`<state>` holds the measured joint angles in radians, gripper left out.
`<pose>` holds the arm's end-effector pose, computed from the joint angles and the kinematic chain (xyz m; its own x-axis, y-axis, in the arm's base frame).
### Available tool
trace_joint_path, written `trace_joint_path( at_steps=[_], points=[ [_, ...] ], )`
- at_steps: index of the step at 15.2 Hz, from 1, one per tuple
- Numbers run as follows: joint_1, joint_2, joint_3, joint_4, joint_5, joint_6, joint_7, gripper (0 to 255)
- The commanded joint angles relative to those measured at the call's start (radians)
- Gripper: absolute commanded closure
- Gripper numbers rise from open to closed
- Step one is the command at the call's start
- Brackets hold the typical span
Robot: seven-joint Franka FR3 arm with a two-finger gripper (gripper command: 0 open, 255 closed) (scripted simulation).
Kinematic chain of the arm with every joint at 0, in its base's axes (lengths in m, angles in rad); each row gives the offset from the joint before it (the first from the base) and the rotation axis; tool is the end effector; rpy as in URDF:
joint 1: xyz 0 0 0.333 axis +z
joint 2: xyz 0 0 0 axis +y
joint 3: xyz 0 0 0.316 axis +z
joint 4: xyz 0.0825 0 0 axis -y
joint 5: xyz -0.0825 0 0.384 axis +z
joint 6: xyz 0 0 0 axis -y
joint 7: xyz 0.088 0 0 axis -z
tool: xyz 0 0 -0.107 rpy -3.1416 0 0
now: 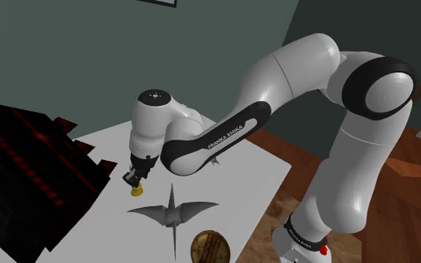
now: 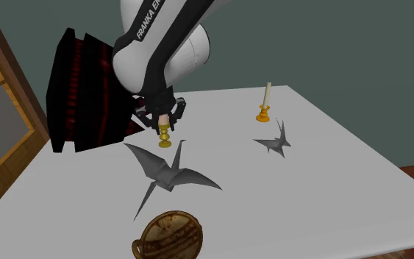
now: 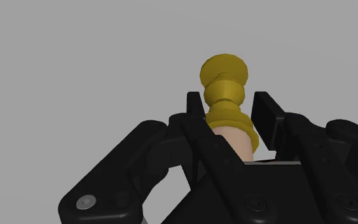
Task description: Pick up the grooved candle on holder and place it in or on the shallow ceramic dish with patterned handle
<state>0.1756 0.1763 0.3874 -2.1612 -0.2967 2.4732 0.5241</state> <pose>0.4851 0.3032 0.3358 0.9496 0.2463 0.1941 0.2391 -0.9691 0.0603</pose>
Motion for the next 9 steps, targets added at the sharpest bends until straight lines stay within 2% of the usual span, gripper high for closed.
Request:
trace_joint_path(
  at_steps=[1, 6, 9],
  points=[
    [-0.001, 0.0, -0.001, -0.001, 0.0, -0.001, 0.0, 255],
    [-0.001, 0.001, -0.001, 0.0, -0.001, 0.0, 0.0, 255],
    [-0.005, -0.025, 0.006, 0.011, 0.025, -0.034, -0.021, 255]
  ],
)
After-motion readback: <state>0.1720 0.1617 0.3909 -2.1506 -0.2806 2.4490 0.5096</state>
